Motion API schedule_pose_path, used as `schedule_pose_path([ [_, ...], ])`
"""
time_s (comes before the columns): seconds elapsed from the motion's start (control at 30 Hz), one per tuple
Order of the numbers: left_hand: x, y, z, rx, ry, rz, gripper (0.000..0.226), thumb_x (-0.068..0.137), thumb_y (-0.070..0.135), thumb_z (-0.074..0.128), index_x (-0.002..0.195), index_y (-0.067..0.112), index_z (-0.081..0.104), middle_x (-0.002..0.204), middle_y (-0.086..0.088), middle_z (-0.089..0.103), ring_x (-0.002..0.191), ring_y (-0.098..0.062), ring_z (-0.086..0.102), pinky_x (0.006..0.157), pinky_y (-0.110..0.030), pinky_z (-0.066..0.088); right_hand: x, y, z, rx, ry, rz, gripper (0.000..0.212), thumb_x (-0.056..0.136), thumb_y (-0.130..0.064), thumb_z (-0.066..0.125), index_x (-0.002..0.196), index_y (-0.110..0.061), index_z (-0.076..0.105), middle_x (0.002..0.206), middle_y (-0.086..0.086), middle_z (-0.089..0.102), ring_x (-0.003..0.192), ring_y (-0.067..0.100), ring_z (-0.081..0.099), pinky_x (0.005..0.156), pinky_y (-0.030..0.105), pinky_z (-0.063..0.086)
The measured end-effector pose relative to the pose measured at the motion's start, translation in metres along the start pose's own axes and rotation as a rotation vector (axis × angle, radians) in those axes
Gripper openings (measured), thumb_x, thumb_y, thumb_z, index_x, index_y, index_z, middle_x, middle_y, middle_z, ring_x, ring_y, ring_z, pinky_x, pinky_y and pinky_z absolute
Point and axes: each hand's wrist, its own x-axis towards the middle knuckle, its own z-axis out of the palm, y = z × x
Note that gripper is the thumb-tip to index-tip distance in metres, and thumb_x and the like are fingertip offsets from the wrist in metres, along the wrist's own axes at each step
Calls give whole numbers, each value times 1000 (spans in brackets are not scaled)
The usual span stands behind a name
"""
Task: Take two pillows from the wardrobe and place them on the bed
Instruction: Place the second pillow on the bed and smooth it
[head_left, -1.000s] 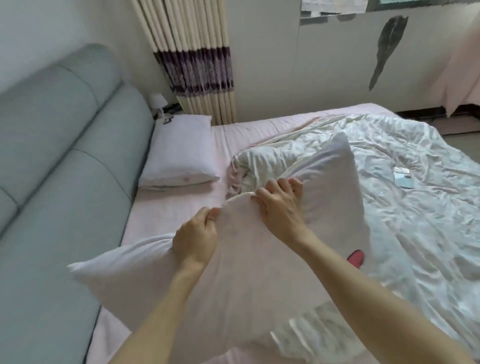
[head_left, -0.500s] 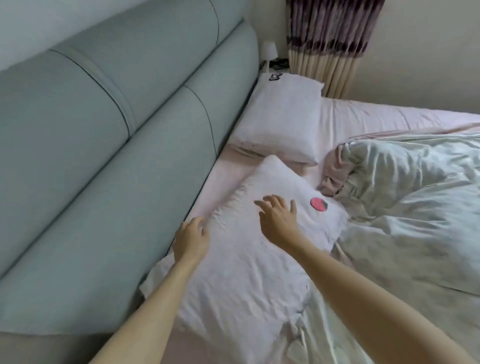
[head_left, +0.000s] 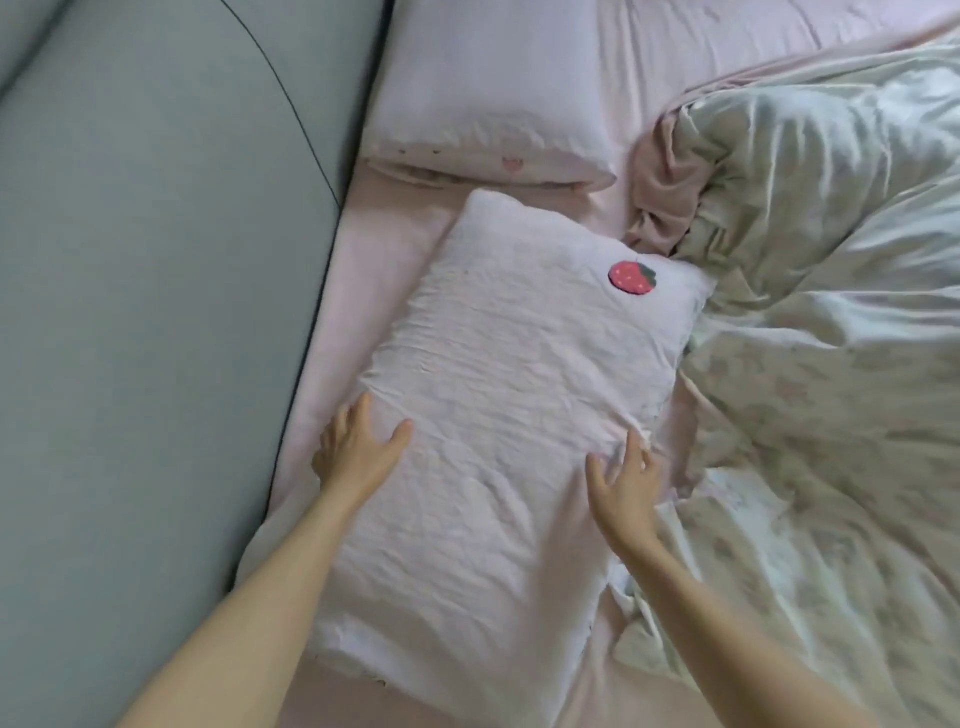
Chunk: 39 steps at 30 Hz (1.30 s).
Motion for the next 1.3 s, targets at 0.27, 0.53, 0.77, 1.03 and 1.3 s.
schedule_pose_path([
  [0.27,74,-5,-8,-454,-196,4,91,52,74,67,124,21,54,125,0,60,113,-22,56,102,-36,41,15,2,26,197,63,282,76,86,-44,52,145,-30,5,145,17,31,126,34,38,100,39,31],
  [0.53,-1,3,-41,-660,378,144,38,88,31,54,81,-6,61,87,-29,66,83,-39,61,65,-34,40,-15,-57,0,163,324,-115,61,90,-8,47,144,-11,19,138,19,41,107,20,44,83,21,32],
  [0.77,26,-30,-38,-577,251,-64,49,91,39,45,121,1,53,124,-25,56,116,-36,52,97,-40,42,21,-79,4,108,146,-202,47,91,-15,43,137,-18,34,114,7,50,94,9,44,78,15,29],
  [1.03,4,-96,4,-646,-66,-87,77,83,45,59,144,15,22,147,-8,34,133,-22,35,111,-33,27,-3,4,31,46,-127,115,81,84,-52,53,145,-21,9,142,12,39,128,31,39,101,37,32],
  [1.3,-54,-93,-9,-530,149,-80,63,83,50,57,135,20,36,134,-7,51,118,-29,49,88,-33,37,-44,9,14,22,113,27,62,88,-44,50,141,-22,27,142,3,43,126,27,42,99,40,36],
])
